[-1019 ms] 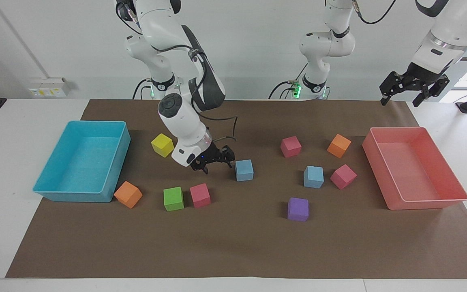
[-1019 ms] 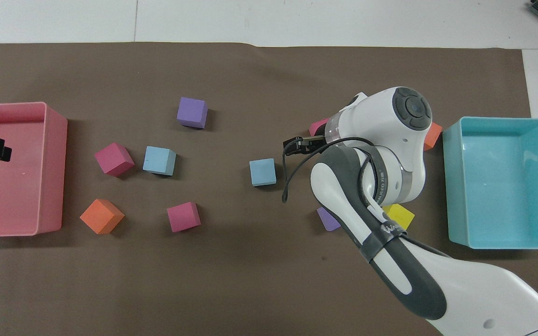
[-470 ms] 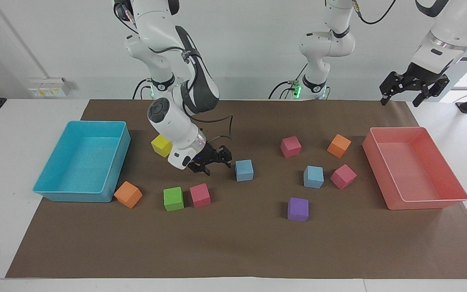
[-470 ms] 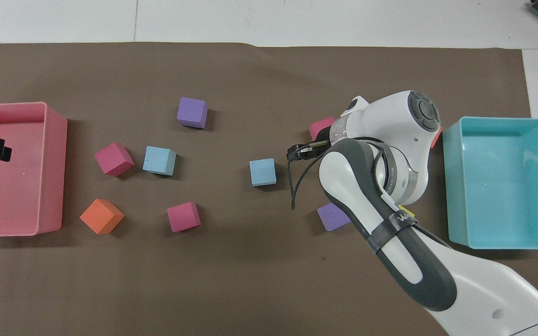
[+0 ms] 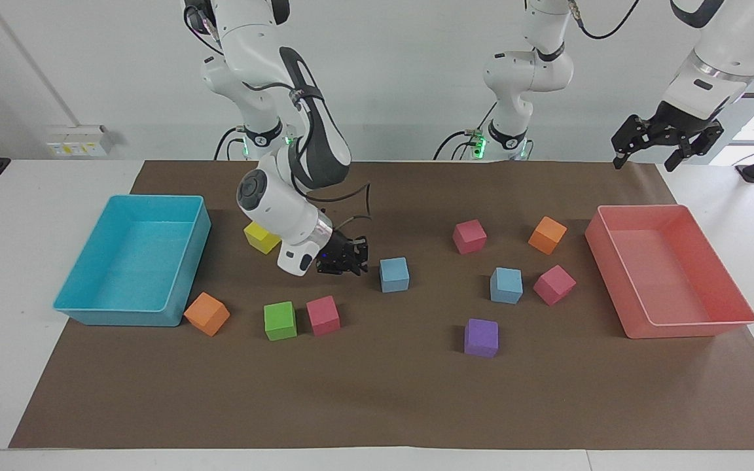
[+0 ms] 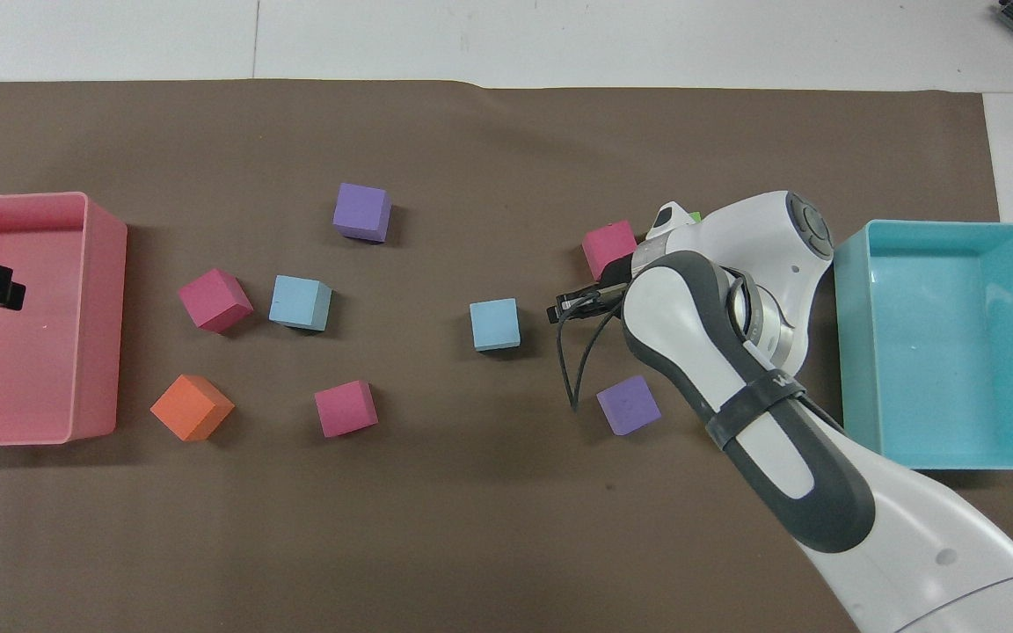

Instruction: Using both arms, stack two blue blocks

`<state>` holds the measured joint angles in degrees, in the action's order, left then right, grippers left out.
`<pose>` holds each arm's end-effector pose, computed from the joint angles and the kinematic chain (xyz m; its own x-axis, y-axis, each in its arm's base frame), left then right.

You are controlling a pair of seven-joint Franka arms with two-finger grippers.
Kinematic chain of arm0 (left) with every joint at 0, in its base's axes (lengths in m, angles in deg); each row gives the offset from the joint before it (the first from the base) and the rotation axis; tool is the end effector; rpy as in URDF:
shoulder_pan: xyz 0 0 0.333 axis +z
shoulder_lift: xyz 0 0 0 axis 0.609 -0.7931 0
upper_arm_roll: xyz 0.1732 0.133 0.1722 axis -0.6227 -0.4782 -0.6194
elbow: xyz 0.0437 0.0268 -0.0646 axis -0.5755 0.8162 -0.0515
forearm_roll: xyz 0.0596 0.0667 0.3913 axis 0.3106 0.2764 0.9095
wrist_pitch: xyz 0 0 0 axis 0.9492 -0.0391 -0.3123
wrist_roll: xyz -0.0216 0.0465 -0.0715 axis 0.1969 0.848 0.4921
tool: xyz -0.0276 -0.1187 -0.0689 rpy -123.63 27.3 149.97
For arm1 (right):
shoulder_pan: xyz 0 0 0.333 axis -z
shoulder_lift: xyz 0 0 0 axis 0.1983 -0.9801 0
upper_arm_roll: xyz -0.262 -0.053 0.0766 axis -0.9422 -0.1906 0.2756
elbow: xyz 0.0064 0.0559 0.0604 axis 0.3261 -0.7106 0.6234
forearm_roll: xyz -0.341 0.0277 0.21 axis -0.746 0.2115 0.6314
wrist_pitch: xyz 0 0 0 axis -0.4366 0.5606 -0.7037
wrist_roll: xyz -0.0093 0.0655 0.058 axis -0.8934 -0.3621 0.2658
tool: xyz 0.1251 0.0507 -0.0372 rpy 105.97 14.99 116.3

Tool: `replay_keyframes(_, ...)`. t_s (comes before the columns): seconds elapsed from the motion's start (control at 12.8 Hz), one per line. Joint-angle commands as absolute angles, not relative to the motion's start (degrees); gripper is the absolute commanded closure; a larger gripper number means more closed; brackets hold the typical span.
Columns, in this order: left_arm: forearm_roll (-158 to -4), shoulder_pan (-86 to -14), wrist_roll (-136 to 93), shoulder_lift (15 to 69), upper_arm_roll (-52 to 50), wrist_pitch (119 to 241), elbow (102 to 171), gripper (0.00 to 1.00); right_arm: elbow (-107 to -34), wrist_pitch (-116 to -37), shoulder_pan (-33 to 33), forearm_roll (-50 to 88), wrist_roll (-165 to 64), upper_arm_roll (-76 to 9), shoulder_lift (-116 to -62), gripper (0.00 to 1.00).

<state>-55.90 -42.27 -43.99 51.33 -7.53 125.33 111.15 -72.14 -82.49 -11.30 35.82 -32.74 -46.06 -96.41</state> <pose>0.5527 -0.0098 0.5903 0.9906 -0.1357 -0.0165 -0.1357 -0.9908 0.0033 0.5900 0.2365 0.2536 0.9693 0.2380 0.0617 0.2278 -0.7746 -0.5900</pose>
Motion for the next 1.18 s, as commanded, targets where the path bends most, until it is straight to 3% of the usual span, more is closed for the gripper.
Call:
replay_keyframes(0.0, -55.0, -42.2, -43.6, 52.1, -6.8, 124.4, 111.2, 0.00, -72.9, -80.8, -9.6, 38.9, -29.1, -45.3, -96.6, 1.00)
replay_keyframes(0.71, -55.0, -41.7, -44.4, 52.0, -6.8, 125.5, 111.2, 0.00, -74.9, -79.2, -8.4, 52.1, -21.0, -45.4, -99.1, 1.00)
replay_keyframes(1.1, -55.1, -44.0, -43.4, 51.0, -6.6, 134.6, 114.5, 0.00, -76.4, -79.7, -8.2, 55.8, -21.7, -45.4, -99.7, 1.00)
